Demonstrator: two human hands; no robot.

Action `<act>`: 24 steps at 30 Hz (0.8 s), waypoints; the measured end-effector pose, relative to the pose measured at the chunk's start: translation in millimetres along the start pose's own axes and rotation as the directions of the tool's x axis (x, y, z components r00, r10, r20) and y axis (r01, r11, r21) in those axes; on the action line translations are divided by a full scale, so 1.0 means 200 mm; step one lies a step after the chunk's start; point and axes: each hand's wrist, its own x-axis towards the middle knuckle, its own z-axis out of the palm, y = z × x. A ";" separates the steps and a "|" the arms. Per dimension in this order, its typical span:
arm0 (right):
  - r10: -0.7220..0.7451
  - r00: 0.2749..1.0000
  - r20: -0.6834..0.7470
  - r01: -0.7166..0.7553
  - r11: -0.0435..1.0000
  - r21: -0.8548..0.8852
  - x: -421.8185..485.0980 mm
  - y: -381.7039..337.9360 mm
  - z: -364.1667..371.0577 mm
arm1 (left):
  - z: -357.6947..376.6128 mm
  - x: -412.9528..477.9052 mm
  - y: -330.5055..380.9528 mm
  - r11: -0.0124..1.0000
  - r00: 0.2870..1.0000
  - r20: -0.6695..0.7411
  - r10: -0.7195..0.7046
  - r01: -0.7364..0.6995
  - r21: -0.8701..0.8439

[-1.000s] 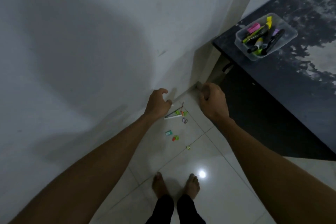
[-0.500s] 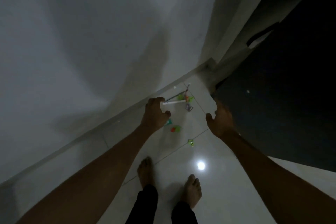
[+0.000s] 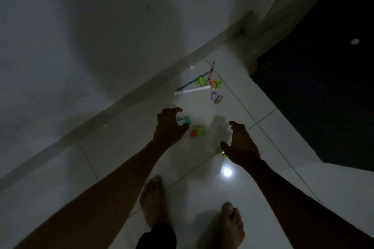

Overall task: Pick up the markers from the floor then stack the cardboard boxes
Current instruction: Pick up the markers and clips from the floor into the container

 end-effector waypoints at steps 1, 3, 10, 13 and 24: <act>0.013 1.000 0.014 -0.013 1.000 -0.017 0.03 0.04 0.05 | 0.05 0.04 -0.03 1.000 1.000 0.008 0.020 -0.020 0.022; 0.035 0.998 0.047 -0.033 0.998 -0.044 0.08 0.09 0.12 | 0.14 0.12 -0.07 0.995 0.997 0.046 0.057 -0.060 0.073; -0.008 0.991 0.136 0.032 0.985 -0.172 0.17 0.20 0.34 | 0.41 0.24 -0.17 0.968 0.968 0.248 0.035 -0.094 0.233; -0.063 0.983 0.173 0.105 0.963 -0.249 0.21 0.24 0.36 | 0.47 0.22 -0.18 0.953 0.957 0.285 0.049 -0.130 0.272; -0.039 0.995 -0.087 0.027 0.990 -0.135 0.45 0.12 0.21 | 0.58 0.22 -0.19 0.957 0.981 0.124 0.149 -0.175 0.231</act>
